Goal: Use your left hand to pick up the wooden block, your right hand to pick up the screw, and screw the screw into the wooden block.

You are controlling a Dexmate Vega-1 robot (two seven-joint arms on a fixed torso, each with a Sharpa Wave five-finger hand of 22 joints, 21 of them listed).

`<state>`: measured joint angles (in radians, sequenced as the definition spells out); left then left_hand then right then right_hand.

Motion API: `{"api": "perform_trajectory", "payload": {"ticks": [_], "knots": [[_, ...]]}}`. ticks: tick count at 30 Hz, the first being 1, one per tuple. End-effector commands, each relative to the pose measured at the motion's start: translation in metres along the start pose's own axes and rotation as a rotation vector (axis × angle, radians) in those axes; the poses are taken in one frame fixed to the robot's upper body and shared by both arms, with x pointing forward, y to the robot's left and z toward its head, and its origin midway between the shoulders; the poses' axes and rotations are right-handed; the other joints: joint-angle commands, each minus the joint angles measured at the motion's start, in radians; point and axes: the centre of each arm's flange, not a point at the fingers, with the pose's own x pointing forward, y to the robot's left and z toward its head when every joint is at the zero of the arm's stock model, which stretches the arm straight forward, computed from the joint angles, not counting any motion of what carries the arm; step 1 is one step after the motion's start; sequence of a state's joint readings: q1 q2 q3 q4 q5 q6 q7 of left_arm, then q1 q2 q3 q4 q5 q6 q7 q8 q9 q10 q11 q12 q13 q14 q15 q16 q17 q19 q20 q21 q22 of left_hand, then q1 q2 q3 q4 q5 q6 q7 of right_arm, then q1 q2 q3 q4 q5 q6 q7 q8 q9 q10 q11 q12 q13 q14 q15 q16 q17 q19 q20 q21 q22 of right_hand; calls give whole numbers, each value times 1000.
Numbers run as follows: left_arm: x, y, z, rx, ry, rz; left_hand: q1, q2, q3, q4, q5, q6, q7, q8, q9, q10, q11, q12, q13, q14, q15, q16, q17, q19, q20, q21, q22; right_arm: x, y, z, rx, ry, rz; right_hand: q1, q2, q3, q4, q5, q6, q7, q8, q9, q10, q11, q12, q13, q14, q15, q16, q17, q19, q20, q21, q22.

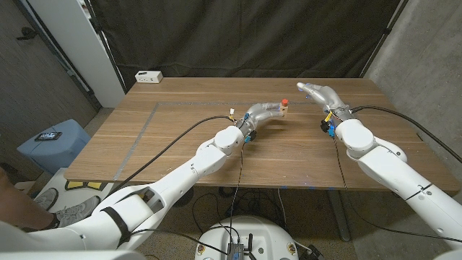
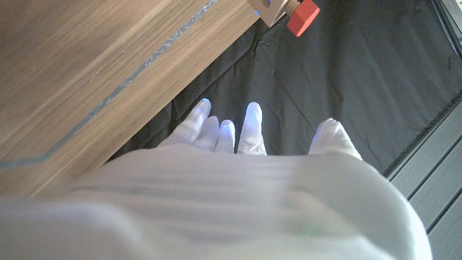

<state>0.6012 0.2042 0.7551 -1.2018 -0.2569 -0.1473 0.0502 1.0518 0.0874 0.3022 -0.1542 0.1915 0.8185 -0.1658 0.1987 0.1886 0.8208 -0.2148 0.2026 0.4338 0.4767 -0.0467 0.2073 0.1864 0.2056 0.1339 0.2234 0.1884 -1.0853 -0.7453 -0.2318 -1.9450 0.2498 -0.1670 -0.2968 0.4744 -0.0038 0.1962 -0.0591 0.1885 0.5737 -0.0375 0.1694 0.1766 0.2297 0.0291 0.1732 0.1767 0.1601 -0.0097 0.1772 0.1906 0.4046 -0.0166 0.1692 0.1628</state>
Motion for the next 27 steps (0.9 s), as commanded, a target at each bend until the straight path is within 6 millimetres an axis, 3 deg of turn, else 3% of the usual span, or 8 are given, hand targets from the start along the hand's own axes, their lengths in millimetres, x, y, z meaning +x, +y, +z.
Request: {"api": "perform_trajectory", "payload": {"ticks": [1, 5, 8, 17, 22, 27], "knots": [[-2, -1, -1, -5, 8, 12, -2, 6, 4, 3, 7, 3, 6, 3, 5, 9, 2, 7, 5, 0, -51, 3, 1, -1, 2, 0, 6, -4, 6, -12, 179, -30, 8, -35, 11, -11, 11, 1, -23, 1, 3, 1, -42, -1, -4, 3, -34, 0, 1, 5, -35, -11, 1, 3], [-3, -2, -1, -5, 10, 14, -2, 7, 4, 3, 7, 2, 6, 2, 5, 9, 2, 6, 5, 0, -50, 3, 2, -1, 2, 1, 6, -6, 10, -15, 218, -45, 5, -77, 29, -21, 31, 1, -37, 6, 6, 0, -89, -20, -3, 2, -83, 1, 1, 7, -85, -20, 0, 2], [-3, -2, -1, -3, 12, 17, -2, 7, 4, 2, 7, 2, 5, 2, 5, 8, 2, 6, 5, 0, -51, 3, 1, 0, 2, 1, 6, -7, 13, -16, 239, -61, 7, -102, 44, -25, 43, 2, -45, 6, 7, -1, -124, -19, -5, 1, -111, 0, 1, 8, -119, -22, -1, 2], [-4, -3, -1, 0, 16, 19, -1, 6, 4, 2, 7, -2, 7, 1, 5, 8, 2, 7, 5, 2, -50, 4, 1, 0, 4, 1, 6, -9, 25, -22, 329, -78, 15, -152, 65, -34, 64, 5, -71, -8, 6, -1, -195, -51, -3, 0, -198, 5, -3, 6, -217, -19, -3, 3], [-4, -4, -1, 1, 18, 14, -2, 7, 4, 2, 8, -5, 7, 0, 5, 8, 2, 7, 5, 2, -50, 4, 1, 1, 4, 2, 6, -10, 28, -23, 354, -72, 20, -169, 72, -36, 66, 7, -102, -36, 3, -2, -235, -57, 0, 0, -248, 15, -2, 3, -274, 25, 0, 3], [-4, -4, 0, 4, 19, 11, -2, 6, 4, 2, 8, -5, 8, 0, 5, 8, 3, 7, 5, 2, -51, 4, 1, 1, 4, 2, 6, -10, 31, -25, 379, -69, 43, -184, 74, -41, 68, 7, -137, -50, 0, -2, -277, -48, -2, 0, -292, 36, -3, 1, -314, 49, 1, 4]]}}
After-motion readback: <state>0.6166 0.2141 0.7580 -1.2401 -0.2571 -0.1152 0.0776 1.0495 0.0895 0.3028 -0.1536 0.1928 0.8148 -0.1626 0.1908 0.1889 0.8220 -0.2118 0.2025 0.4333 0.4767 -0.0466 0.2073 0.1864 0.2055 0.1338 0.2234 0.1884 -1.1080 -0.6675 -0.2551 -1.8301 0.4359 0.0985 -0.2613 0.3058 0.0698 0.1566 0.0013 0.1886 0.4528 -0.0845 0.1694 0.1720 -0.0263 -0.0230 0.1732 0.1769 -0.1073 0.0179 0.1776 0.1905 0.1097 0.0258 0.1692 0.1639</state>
